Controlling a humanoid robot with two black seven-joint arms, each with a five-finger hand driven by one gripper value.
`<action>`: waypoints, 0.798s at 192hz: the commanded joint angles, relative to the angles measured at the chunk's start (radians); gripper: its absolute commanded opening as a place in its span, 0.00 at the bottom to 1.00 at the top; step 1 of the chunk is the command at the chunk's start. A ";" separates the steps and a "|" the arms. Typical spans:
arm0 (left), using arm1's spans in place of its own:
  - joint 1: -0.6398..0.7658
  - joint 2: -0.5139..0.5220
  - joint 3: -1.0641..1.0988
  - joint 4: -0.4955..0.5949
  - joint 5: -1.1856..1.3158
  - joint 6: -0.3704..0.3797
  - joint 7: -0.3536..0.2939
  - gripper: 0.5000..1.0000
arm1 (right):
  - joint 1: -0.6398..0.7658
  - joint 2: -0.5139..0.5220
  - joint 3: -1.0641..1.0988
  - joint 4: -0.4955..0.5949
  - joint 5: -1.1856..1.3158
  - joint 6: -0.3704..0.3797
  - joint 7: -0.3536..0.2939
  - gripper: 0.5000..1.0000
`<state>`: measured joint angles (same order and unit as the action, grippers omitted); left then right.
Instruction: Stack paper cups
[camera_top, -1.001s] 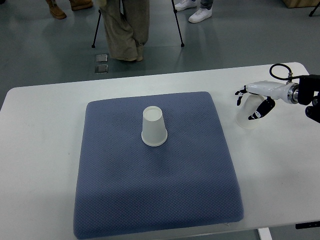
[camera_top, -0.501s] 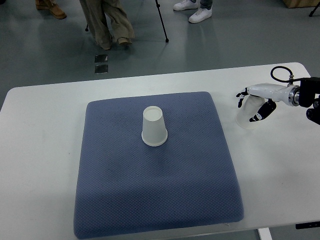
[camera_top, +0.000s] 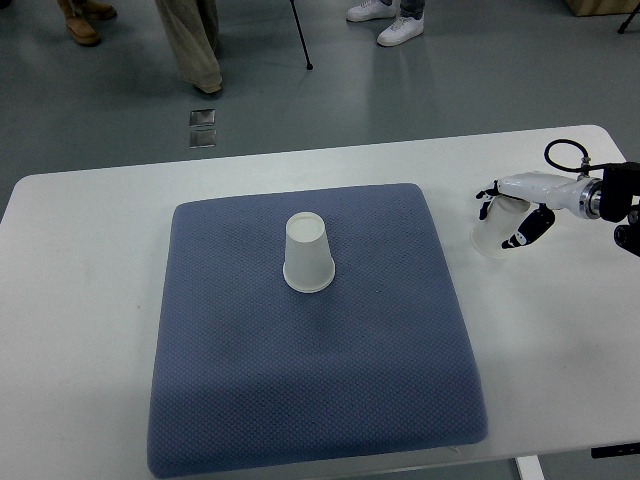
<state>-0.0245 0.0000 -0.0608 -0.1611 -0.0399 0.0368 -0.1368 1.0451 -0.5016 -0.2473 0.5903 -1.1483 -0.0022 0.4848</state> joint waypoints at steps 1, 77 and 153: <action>0.000 0.000 -0.001 0.000 0.000 0.000 0.000 1.00 | 0.000 -0.002 -0.004 0.000 -0.002 0.001 0.000 0.54; 0.000 0.000 0.001 0.000 0.000 0.000 0.000 1.00 | 0.000 -0.002 -0.010 0.000 -0.014 0.010 0.000 0.00; 0.000 0.000 -0.001 0.000 0.000 0.000 0.000 1.00 | 0.019 0.000 0.003 0.005 -0.008 0.011 0.001 0.00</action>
<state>-0.0245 0.0000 -0.0604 -0.1611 -0.0399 0.0368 -0.1367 1.0553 -0.5005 -0.2550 0.5930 -1.1600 0.0112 0.4844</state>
